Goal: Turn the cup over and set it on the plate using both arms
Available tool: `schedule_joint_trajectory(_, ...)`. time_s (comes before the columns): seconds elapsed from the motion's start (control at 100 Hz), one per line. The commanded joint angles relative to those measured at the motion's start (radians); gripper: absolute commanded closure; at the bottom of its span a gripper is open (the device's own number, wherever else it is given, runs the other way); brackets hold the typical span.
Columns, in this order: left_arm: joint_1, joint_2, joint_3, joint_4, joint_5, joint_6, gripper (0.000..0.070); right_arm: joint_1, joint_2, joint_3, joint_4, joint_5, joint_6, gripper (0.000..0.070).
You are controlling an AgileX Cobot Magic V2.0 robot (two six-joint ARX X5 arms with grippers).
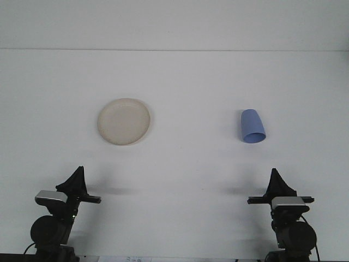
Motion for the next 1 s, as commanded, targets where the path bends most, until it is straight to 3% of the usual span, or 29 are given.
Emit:
schedule_joint_trajectory(0.0,0.002,-0.001,-0.019,0.01,0.002,-0.003,0.0685,0.001,-0.001,-0.002,0.013,0.002,-0.003,0.07)
schedule_joint_trajectory(0.27,0.002,-0.001,-0.019,0.01,0.002,-0.003,0.0686,0.0,-0.001,0.007,0.025,0.003,0.0,0.0693)
schedule_joint_trajectory(0.31,0.002,-0.001,-0.019,0.01,0.002,-0.003,0.0685,0.0,0.0,0.017,0.016,0.003,0.003,0.0658)
schedule_joint_trajectory(0.44,0.002,-0.001,-0.019,0.01,0.002,-0.003,0.0685,0.003,0.038,0.076,-0.021,0.0,0.041,0.041)
schedule_joint_trajectory(0.5,0.002,-0.001,-0.019,0.01,0.002,-0.003,0.0685,0.003,0.079,0.111,-0.036,-0.005,0.053,0.0338)
schedule_joint_trajectory(0.79,0.002,-0.001,-0.019,0.01,0.002,-0.003,0.0686,0.003,0.42,0.365,-0.164,-0.048,0.048,0.0204)
schedule_joint_trajectory(0.99,0.002,-0.001,-0.019,0.01,0.002,-0.003,0.0686,0.008,0.671,0.443,-0.125,-0.085,0.064,0.0204)
